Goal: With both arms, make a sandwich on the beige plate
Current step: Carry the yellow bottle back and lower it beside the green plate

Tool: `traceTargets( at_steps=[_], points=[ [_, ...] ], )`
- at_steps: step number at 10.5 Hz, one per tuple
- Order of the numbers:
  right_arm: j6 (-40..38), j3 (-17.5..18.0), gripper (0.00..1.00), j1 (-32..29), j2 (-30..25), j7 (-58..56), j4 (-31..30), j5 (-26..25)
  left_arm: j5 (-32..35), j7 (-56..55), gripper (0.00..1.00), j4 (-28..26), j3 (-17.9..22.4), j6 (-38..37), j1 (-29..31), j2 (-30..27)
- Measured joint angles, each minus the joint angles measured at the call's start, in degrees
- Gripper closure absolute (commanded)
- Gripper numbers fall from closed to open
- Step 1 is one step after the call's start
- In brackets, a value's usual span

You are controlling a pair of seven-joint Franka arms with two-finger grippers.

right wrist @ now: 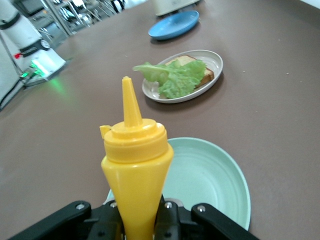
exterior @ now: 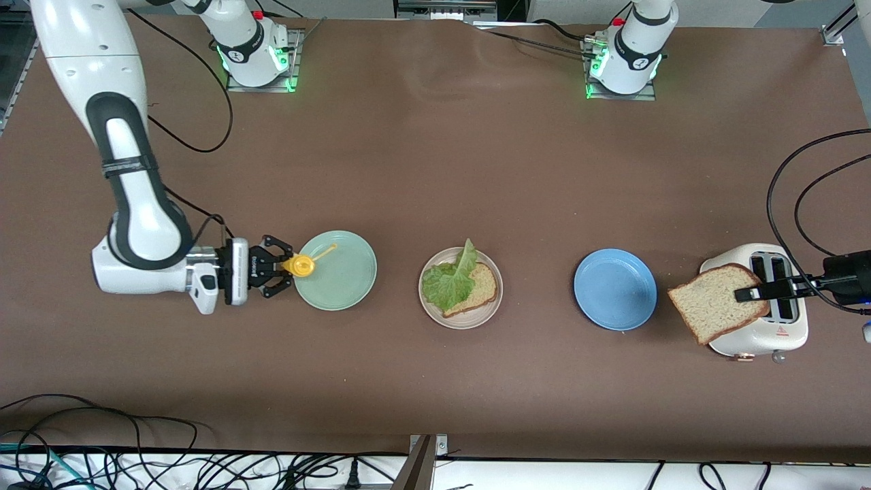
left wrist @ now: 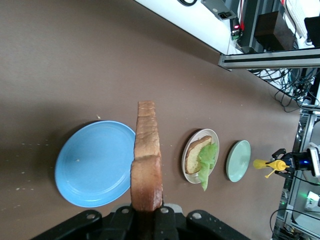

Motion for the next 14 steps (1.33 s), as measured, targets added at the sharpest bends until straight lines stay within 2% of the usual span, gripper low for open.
traceTargets(
  at_steps=[3, 6, 9, 11, 14],
  points=[
    [-5.3, 0.0, 1.00, -4.7, 2.2, -10.7, -1.2, 0.7, -4.3, -2.9, 1.00, -0.4, -1.0, -0.2, -1.3, 0.2],
    [-7.7, 0.1, 1.00, -6.5, 4.6, -18.8, -1.3, 2.5, -7.2, -3.8, 1.00, -1.8, -1.7, -0.7, -3.1, 0.4],
    [-8.8, 0.1, 1.00, -7.9, 6.1, -25.3, -1.3, 3.4, -7.6, -6.2, 1.00, -2.5, -6.1, -1.0, -3.3, 1.4],
    [-11.1, 0.1, 1.00, -8.4, 7.4, -28.9, -1.3, 5.2, -10.2, -8.5, 1.00, -3.0, -8.5, -1.1, -4.2, 2.6],
    [-14.4, 0.1, 1.00, -9.7, 9.2, -32.5, -1.3, 7.5, -13.0, -9.1, 1.00, -3.1, -8.8, -1.0, -8.3, 4.9]
  ],
)
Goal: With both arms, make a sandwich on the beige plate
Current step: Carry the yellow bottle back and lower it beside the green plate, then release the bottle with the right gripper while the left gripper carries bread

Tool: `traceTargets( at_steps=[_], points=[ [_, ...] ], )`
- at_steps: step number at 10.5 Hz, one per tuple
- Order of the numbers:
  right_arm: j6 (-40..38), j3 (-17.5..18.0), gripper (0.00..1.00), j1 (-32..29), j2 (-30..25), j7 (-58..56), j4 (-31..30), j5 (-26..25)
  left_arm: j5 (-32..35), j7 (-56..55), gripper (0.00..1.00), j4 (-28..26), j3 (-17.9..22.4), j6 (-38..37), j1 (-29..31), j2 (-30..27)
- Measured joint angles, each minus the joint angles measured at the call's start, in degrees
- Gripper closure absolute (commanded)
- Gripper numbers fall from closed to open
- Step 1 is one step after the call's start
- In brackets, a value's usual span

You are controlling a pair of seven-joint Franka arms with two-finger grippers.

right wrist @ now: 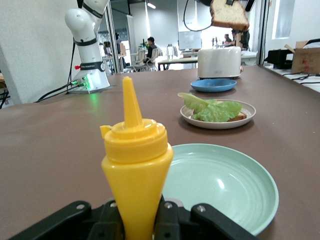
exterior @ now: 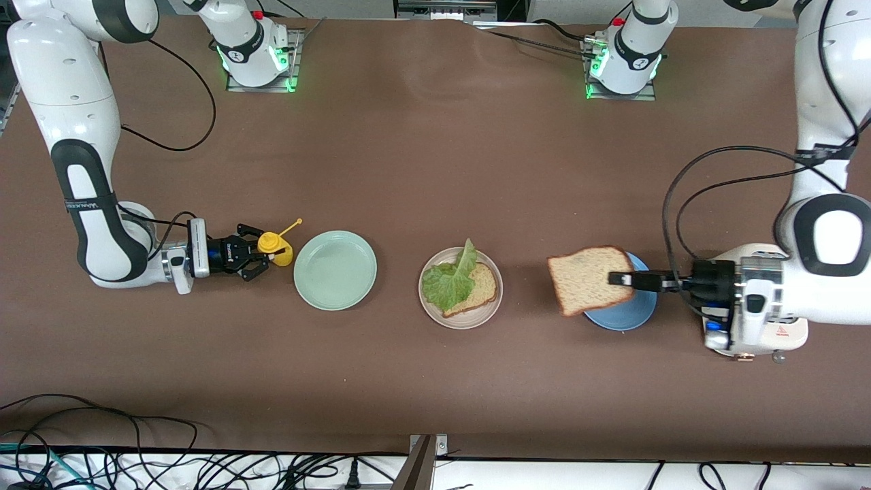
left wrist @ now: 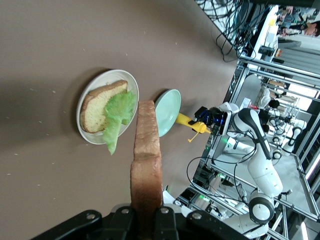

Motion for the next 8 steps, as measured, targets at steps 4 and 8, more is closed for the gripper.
traceTargets(
  at_steps=[4, 8],
  points=[
    [-0.8, 0.0, 0.00, -0.5, 0.9, -0.7, 0.0, 0.5, -2.1, -0.1, 1.00, -0.8, -0.1, 4.1, -3.7, 1.5],
    [-1.7, -2.7, 0.00, -0.8, 0.8, -0.6, 0.2, 0.3, -5.4, 0.0, 1.00, -4.7, -0.2, 13.8, -8.2, 1.6]
  ],
)
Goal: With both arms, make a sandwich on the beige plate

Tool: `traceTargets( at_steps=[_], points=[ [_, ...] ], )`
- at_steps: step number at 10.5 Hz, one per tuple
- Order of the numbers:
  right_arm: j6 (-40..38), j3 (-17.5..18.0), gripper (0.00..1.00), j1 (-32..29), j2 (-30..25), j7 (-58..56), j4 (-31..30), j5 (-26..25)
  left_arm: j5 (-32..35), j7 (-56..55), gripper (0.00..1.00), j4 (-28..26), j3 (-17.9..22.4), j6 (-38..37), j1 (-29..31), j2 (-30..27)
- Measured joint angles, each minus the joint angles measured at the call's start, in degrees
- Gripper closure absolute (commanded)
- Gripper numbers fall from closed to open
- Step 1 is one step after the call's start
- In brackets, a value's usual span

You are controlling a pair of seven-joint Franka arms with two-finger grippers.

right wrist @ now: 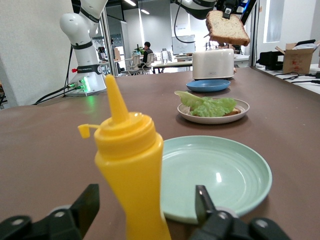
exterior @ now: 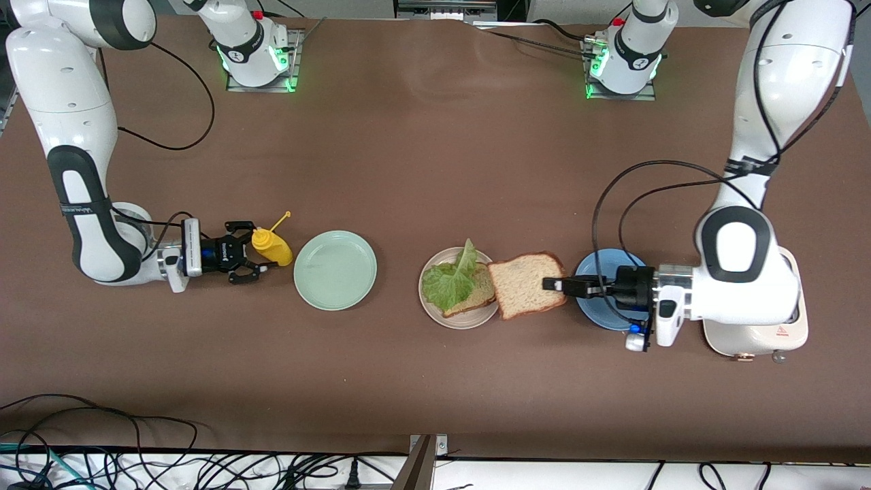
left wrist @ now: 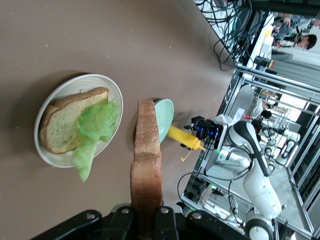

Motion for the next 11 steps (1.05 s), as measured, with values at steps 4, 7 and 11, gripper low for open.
traceTargets(
  at_steps=[4, 7, 11],
  points=[
    [-2.7, -6.3, 0.00, -0.3, -2.4, 8.1, 0.6, -5.1, -11.0, 11.8, 1.00, -6.9, 0.0, 6.1, -2.2, 0.2],
    [-1.5, -7.2, 0.00, -0.2, -8.3, 25.7, 1.0, -12.4, -12.8, 16.8, 1.00, -10.1, 0.0, 9.7, -3.7, 0.4],
    [3.4, -7.1, 0.00, 1.6, -18.9, 54.1, 1.6, -28.3, -16.1, 19.9, 1.00, -11.9, 0.0, 15.7, -7.2, 0.8]
  ],
)
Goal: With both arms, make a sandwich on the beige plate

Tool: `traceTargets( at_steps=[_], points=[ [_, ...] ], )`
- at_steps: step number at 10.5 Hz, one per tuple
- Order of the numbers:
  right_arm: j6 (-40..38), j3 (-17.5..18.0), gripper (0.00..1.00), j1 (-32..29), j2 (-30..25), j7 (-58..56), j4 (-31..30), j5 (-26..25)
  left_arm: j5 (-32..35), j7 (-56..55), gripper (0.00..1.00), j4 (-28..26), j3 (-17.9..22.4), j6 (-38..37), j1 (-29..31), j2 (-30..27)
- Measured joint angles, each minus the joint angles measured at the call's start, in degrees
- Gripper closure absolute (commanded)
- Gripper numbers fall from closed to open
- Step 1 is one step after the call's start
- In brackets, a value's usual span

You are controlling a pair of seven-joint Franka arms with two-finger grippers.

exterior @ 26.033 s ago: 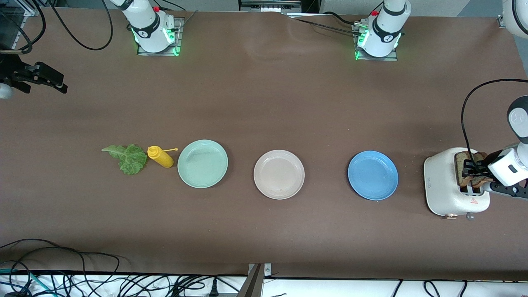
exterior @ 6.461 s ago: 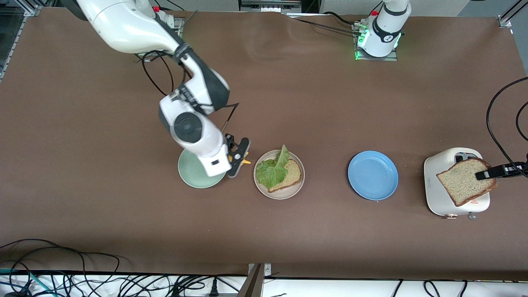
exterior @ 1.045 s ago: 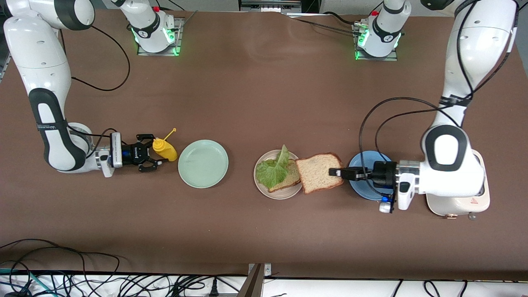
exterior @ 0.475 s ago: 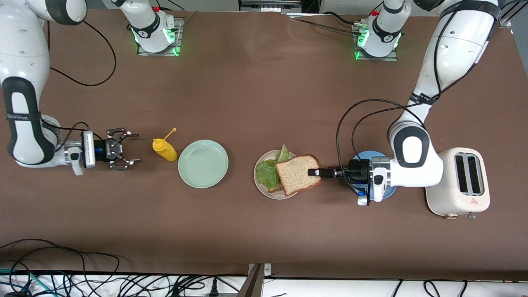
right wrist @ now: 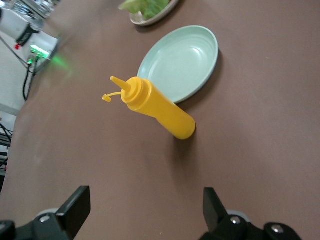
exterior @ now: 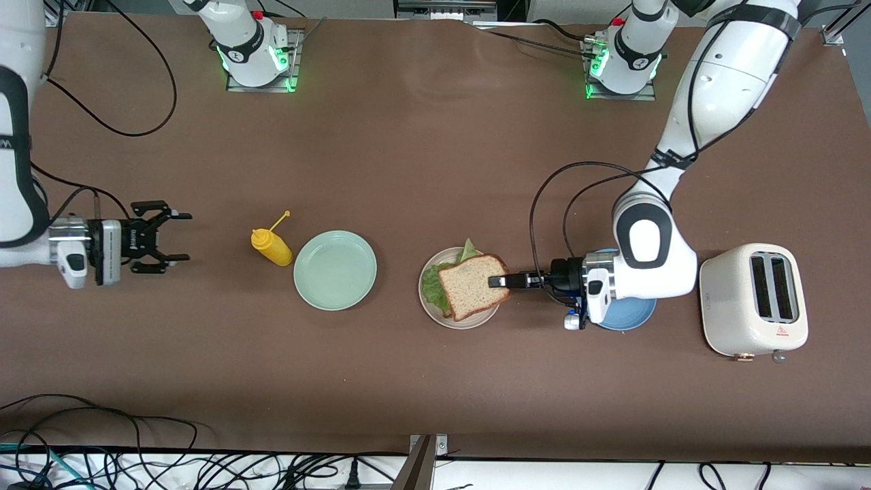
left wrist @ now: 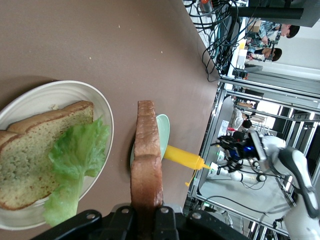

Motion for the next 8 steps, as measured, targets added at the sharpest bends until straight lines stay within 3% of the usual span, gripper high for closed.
traceTargets(
  at_steps=[4, 6, 7, 8],
  points=[
    [0.5, 1.2, 0.00, 4.3, -10.8, 28.8, 0.1, -17.7, -0.6, 1.7, 1.00, -0.9, 0.0, 3.6, -1.8, 1.1],
    [0.5, 4.9, 0.00, 4.7, -14.5, 44.4, 0.0, -27.1, -0.6, 1.9, 1.00, -1.1, 0.0, 4.7, -2.7, 1.5],
    [0.4, 7.2, 0.00, 4.8, -15.9, 52.7, 0.0, -31.5, -0.7, 2.0, 0.77, -1.1, 0.0, 5.5, -3.1, 1.6],
    [0.4, 9.3, 0.00, 5.0, -17.2, 61.9, -0.5, -34.9, -1.2, 2.0, 0.01, -1.1, 0.0, 6.2, -3.6, 1.7]
  ],
)
